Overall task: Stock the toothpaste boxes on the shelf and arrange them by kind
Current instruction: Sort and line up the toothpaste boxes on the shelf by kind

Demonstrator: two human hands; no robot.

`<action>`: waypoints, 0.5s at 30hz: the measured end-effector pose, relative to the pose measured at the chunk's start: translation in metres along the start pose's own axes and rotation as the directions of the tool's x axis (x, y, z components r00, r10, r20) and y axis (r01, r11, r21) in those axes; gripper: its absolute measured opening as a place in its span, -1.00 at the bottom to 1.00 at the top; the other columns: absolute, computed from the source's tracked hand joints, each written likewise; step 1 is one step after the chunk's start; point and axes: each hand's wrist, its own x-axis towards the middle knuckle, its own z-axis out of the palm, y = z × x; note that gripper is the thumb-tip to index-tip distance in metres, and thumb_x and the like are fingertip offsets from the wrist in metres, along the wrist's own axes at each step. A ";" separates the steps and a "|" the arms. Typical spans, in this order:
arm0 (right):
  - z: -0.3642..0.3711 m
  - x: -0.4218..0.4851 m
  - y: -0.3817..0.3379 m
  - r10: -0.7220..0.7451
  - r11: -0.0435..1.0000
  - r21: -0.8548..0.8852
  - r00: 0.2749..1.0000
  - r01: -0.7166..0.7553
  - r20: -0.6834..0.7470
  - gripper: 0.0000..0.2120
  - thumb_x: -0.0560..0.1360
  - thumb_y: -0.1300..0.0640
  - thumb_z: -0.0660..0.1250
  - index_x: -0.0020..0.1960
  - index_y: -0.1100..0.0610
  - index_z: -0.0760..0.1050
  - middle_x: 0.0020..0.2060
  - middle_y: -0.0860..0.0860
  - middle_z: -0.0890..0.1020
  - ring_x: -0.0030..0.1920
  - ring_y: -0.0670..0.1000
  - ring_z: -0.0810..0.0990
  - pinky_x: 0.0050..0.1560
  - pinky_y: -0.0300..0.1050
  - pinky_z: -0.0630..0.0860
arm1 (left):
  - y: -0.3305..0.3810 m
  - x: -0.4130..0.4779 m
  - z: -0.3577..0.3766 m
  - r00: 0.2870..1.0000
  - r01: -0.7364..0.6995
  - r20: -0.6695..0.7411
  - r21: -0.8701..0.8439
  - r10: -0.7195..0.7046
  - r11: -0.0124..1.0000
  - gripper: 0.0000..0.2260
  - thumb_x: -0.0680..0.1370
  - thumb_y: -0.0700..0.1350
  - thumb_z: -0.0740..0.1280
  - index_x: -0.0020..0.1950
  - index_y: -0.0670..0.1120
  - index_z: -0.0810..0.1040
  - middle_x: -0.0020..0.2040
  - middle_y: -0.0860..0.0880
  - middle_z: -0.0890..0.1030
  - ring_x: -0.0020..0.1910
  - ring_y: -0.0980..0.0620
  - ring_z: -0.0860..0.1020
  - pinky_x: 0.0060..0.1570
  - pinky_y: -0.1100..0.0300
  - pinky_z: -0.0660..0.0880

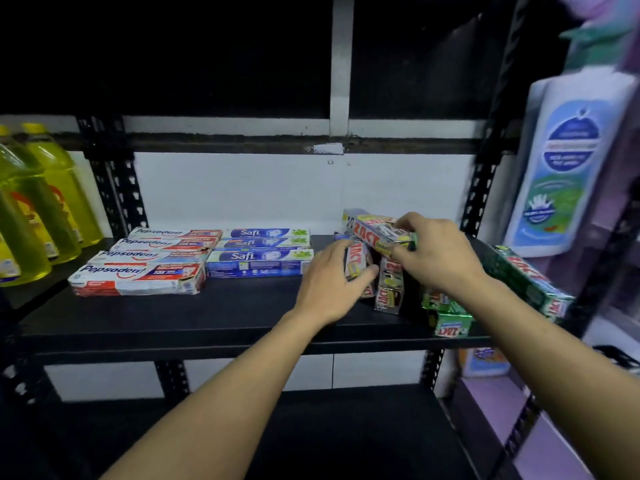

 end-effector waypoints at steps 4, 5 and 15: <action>0.001 0.017 0.023 0.014 0.998 -0.057 0.995 -0.009 0.095 -0.54 0.45 -0.14 0.34 0.29 0.00 0.44 0.08 0.07 0.68 0.13 0.17 0.59 0.11 0.08 0.55 | 0.008 0.004 0.027 0.991 0.058 0.120 -0.032 -0.054 0.998 -0.35 0.56 0.41 0.08 0.59 0.16 0.14 0.57 0.16 0.23 0.52 0.03 0.25 0.46 -0.09 0.25; 0.003 0.022 0.025 0.016 0.998 -0.060 0.993 -0.009 0.117 -0.52 0.46 -0.16 0.33 0.31 0.00 0.43 0.11 0.07 0.67 0.15 0.17 0.58 0.13 0.08 0.54 | 0.006 0.004 0.029 0.990 0.046 0.137 -0.004 -0.045 0.999 -0.35 0.58 0.40 0.04 0.60 0.16 0.11 0.60 0.18 0.16 0.54 0.04 0.23 0.49 -0.09 0.21; 0.037 0.067 0.018 0.113 0.969 -0.244 0.928 -0.024 0.356 -0.33 0.45 -0.40 0.23 0.42 -0.03 0.33 0.27 0.06 0.55 0.28 0.19 0.47 0.22 0.08 0.36 | 0.008 -0.003 0.026 0.999 0.008 0.054 0.053 -0.011 0.999 -0.55 0.66 0.14 0.13 0.55 0.11 0.31 0.57 0.16 0.25 0.50 0.07 0.31 0.46 0.08 0.27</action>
